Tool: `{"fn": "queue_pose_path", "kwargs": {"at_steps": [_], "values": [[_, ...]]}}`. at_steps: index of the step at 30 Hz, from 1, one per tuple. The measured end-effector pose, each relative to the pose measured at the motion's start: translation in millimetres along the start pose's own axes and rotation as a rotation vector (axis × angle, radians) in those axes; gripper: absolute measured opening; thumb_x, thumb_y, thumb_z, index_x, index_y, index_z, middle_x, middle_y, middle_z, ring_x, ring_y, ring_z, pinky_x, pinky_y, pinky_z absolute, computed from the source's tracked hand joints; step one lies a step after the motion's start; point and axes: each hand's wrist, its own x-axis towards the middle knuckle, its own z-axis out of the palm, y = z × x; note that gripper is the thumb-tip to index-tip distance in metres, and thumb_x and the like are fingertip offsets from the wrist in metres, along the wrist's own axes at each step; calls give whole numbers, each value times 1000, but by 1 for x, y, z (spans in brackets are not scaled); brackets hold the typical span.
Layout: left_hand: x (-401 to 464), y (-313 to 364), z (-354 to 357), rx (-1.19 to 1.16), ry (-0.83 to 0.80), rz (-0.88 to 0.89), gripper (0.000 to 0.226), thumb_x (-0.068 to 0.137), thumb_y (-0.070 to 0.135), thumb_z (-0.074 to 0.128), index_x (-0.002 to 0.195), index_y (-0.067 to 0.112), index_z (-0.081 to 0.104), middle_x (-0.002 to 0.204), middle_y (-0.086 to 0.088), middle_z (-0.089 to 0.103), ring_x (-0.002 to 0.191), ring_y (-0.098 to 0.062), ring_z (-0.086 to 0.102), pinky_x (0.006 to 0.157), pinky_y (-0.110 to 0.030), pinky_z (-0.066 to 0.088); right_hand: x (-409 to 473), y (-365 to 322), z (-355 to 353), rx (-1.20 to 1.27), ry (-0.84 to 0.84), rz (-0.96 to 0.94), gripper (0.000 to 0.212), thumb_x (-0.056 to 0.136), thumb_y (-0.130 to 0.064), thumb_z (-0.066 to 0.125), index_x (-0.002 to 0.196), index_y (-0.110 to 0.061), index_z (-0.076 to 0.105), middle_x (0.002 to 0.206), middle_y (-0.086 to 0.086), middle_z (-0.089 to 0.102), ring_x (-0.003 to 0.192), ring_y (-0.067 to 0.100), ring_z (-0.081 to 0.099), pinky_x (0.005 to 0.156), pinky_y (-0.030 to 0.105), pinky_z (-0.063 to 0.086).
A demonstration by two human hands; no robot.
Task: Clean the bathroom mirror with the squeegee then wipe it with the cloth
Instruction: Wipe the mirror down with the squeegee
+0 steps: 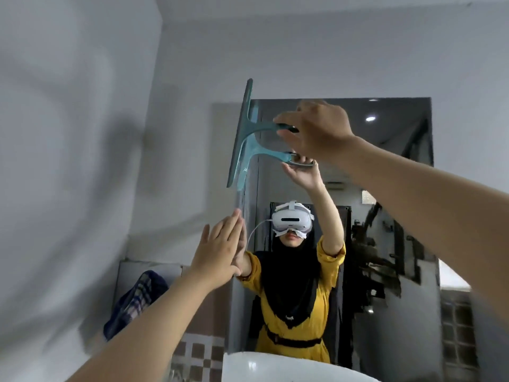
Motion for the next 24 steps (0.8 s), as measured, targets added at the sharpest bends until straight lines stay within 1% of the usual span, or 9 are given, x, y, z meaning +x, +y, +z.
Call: {"fn": "queue_pose_path", "kwargs": {"at_steps": [4, 6, 7, 9, 11, 15, 19, 22, 24], "values": [[1, -8, 15, -58, 89, 21, 114, 59, 52, 74, 146, 10, 14, 156, -6, 10, 137, -27, 18, 105, -59, 30, 30, 4, 7, -38, -60, 24, 30, 96, -39, 44, 119, -31, 62, 99, 9, 61, 89, 33, 59, 65, 31, 40], [2, -12, 20, -64, 113, 35, 106, 68, 57, 64, 146, 10, 11, 156, -6, 7, 140, -24, 8, 111, -54, 22, 32, 9, 10, -42, -109, 8, 29, 95, -40, 46, 118, -31, 62, 97, 6, 63, 86, 31, 60, 65, 30, 40], [2, -12, 20, -68, 126, 46, 99, 74, 63, 51, 147, 9, 9, 157, -7, 3, 141, -20, -2, 114, -50, 15, 31, 11, 11, -38, -123, -6, 29, 95, -40, 47, 118, -31, 62, 96, 5, 64, 86, 29, 61, 65, 30, 39], [3, -13, 19, -58, 97, 49, 103, 71, 70, 33, 146, 10, -1, 156, -5, -11, 140, -17, -13, 115, -42, -1, 28, 15, 12, -16, -134, -31, 29, 94, -38, 49, 119, -30, 62, 95, 3, 66, 82, 26, 59, 64, 29, 36], [2, -13, 18, -77, 54, 42, 103, 71, 63, 43, 145, 13, -8, 154, -1, -17, 141, -21, -10, 115, -45, -2, 24, 20, 13, -2, -142, -40, 28, 95, -37, 50, 119, -29, 61, 89, -1, 64, 76, 22, 54, 63, 29, 35], [0, -15, 19, -54, 103, 48, 105, 69, 61, 53, 146, 13, 0, 156, -3, -3, 141, -27, 7, 111, -48, 8, 9, 39, 9, 25, -184, -5, 29, 93, -38, 50, 118, -28, 62, 84, -3, 62, 73, 20, 51, 62, 29, 36], [0, -13, 17, -67, 90, 35, 105, 69, 58, 53, 146, 15, -3, 156, -1, -8, 142, -27, 5, 113, -50, 8, -4, 53, 5, 29, -218, -36, 32, 94, -38, 50, 121, -25, 61, 80, -2, 56, 71, 21, 51, 62, 28, 36], [-1, -11, 16, -47, 87, 27, 108, 72, 46, 67, 145, 19, -9, 155, 2, -13, 142, -28, 8, 113, -46, 6, -8, 57, 3, -2, -219, -64, 34, 95, -40, 49, 123, -25, 59, 80, -2, 54, 69, 22, 51, 61, 29, 37], [-2, -10, 15, -53, 69, 19, 112, 69, 47, 70, 145, 18, -7, 155, 1, -12, 142, -29, 10, 113, -47, 8, -9, 61, 2, -40, -221, -80, 36, 96, -42, 46, 125, -26, 58, 81, 3, 60, 68, 23, 52, 60, 30, 40]]}}
